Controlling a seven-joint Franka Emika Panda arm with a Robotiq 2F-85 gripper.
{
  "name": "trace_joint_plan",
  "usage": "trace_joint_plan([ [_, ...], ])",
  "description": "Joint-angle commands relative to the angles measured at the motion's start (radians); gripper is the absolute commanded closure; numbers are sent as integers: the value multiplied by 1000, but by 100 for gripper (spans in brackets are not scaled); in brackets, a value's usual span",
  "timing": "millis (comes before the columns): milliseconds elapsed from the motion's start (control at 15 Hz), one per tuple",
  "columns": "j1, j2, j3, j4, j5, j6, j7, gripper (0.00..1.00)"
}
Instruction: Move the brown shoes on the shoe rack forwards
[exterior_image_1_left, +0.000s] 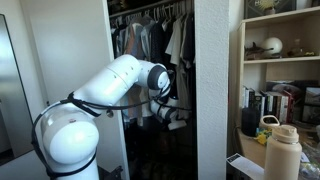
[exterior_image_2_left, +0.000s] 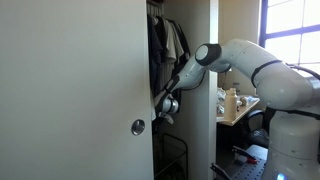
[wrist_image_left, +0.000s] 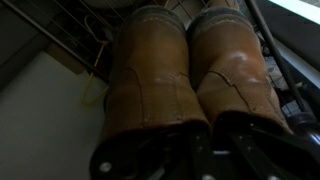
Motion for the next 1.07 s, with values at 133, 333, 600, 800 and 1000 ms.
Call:
trace_joint_plan([
  [133, -102, -134, 88, -172, 80, 149, 51, 97],
  [333, -141, -148, 105, -222, 86, 195, 108, 97],
  [600, -177, -171, 117, -302, 79, 287, 222, 98],
  [800, -192, -194, 111, -368, 51, 383, 330, 98],
  [1000, -195, -217, 88, -418, 8, 443, 448, 98],
])
